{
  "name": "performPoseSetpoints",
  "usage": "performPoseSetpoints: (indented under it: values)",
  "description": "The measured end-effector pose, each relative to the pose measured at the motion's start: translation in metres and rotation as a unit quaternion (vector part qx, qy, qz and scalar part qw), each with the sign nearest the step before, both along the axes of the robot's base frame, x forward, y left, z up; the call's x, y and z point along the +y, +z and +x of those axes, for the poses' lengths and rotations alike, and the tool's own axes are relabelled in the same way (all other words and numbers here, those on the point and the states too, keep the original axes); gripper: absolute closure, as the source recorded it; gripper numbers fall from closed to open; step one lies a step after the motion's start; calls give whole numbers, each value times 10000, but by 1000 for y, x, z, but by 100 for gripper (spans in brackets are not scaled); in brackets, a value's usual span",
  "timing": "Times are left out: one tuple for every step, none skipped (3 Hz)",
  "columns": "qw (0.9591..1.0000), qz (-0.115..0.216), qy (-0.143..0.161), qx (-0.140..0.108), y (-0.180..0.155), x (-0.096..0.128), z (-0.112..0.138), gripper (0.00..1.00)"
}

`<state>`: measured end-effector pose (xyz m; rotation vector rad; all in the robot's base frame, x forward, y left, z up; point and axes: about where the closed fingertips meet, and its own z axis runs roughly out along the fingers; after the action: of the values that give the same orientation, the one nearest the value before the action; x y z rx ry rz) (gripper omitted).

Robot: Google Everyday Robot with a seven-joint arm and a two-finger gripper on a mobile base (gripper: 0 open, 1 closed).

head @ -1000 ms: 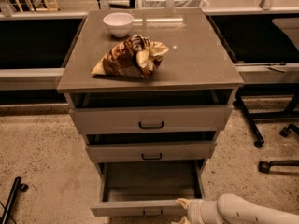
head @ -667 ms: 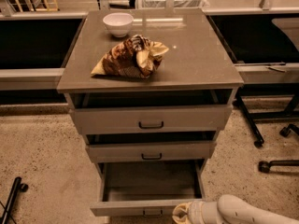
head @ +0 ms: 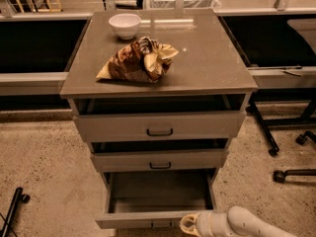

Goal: Close bottom drawer

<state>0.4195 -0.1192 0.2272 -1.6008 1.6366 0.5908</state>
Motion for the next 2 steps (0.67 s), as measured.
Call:
performPoseSetpoints:
  values:
    - [9994,166,-302,-83,-34,4,15,100]
    - [9988,159,-454,58,-48,10,30,100]
